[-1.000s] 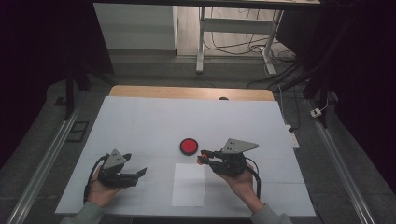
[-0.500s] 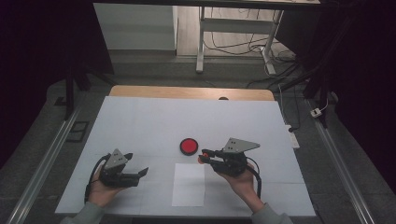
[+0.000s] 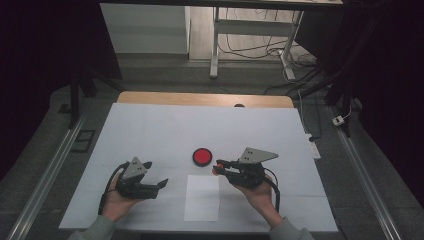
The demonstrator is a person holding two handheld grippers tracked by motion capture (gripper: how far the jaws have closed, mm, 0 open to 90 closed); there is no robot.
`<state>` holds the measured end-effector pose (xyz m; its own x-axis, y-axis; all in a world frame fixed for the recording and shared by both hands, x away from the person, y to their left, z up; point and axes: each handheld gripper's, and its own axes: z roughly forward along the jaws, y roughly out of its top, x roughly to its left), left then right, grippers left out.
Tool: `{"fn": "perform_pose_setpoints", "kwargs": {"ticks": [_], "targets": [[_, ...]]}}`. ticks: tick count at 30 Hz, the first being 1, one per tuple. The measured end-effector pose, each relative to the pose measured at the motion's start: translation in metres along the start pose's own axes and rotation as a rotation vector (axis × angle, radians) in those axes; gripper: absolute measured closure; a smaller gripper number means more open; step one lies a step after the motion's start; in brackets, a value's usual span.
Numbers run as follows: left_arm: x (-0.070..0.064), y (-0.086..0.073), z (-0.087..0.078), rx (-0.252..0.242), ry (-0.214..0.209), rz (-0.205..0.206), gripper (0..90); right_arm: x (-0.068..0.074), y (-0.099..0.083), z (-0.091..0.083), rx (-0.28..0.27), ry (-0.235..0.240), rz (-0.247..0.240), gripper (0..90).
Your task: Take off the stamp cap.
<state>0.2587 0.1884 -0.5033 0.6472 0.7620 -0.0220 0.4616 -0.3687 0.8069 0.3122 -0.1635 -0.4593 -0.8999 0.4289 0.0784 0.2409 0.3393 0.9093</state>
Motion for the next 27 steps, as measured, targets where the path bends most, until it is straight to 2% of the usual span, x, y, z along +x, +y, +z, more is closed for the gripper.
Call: {"fn": "perform_pose_setpoints", "kwargs": {"ticks": [16,27], "targets": [[-0.009,0.015,0.010,0.017,-0.066,0.029,18.0,0.001,-0.001,0.002,0.003,0.005,-0.002,72.1],[-0.014,0.025,0.014,0.013,-0.091,0.046,19.1,0.003,0.002,0.005,-0.003,0.013,-0.004,72.1]]}}
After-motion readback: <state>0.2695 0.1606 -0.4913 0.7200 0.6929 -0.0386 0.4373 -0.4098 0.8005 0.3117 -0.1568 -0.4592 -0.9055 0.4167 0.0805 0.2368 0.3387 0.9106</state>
